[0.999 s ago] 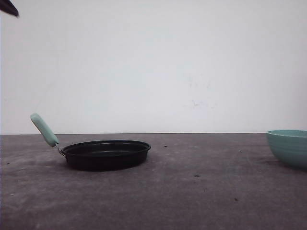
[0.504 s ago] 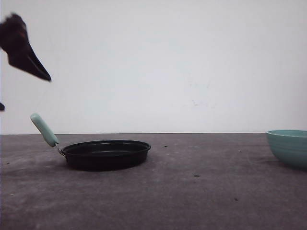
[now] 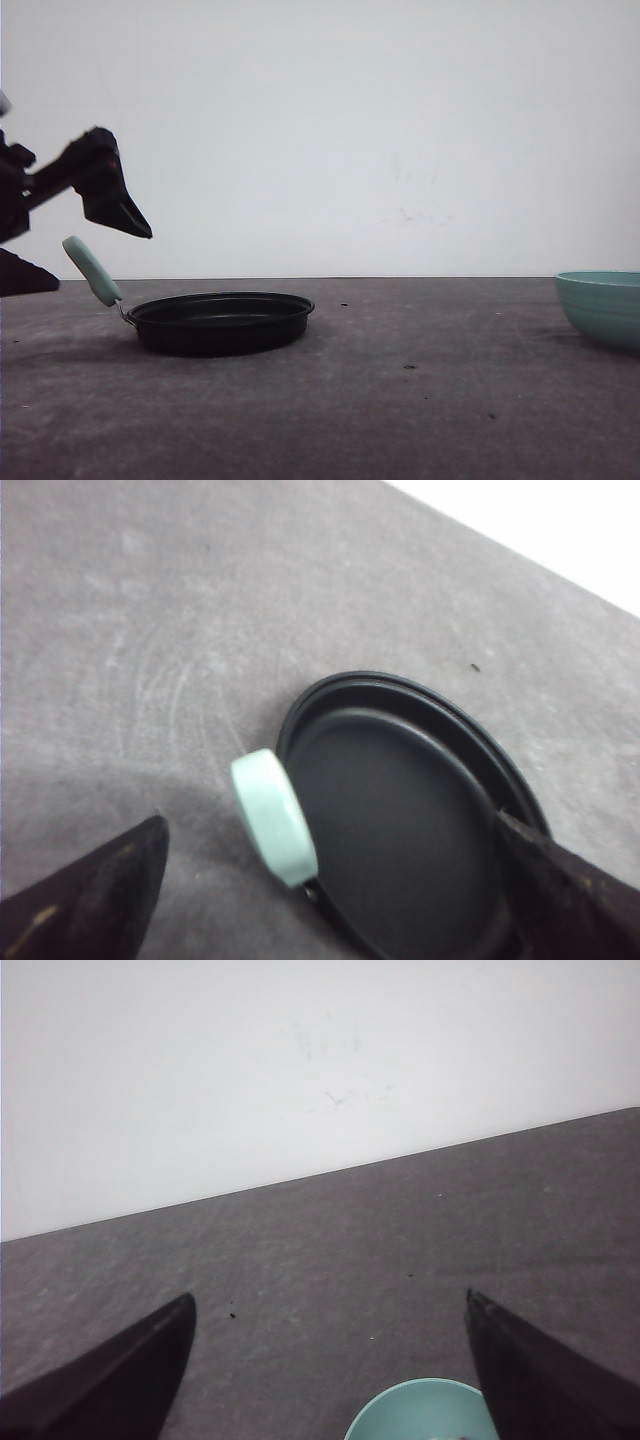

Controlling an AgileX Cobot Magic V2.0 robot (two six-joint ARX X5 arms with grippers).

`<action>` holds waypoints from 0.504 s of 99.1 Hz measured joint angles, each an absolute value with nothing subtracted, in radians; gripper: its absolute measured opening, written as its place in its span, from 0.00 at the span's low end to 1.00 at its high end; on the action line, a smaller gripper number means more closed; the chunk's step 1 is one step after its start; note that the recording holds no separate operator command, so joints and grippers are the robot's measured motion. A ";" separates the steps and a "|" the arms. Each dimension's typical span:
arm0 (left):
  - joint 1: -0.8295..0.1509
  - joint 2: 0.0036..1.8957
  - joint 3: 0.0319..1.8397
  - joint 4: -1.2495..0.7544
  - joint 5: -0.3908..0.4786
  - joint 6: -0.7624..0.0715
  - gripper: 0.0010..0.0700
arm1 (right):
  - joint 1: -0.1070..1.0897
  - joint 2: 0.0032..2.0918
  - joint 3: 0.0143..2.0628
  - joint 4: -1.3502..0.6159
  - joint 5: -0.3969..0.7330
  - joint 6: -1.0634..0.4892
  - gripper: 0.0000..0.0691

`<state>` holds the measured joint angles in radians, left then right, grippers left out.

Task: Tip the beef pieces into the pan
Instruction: 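Reach the left gripper down to the pale green pan handle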

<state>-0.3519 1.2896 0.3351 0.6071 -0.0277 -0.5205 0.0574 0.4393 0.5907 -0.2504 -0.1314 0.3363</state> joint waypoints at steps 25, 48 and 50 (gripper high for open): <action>-0.351 1.387 0.335 0.717 -0.041 -0.521 0.54 | 0.061 0.439 0.591 -0.252 -0.131 0.319 0.77; -0.351 1.415 0.338 0.726 -0.059 -0.521 0.21 | 0.065 0.439 0.591 -0.254 -0.130 0.313 0.77; -0.351 1.415 0.338 0.728 -0.059 -0.521 0.18 | 0.065 0.439 0.591 -0.254 -0.130 0.313 0.77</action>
<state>-0.3511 1.4147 0.3382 0.7284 -0.0593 -0.5209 0.0654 0.4393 0.5907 -0.2539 -0.1299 0.3126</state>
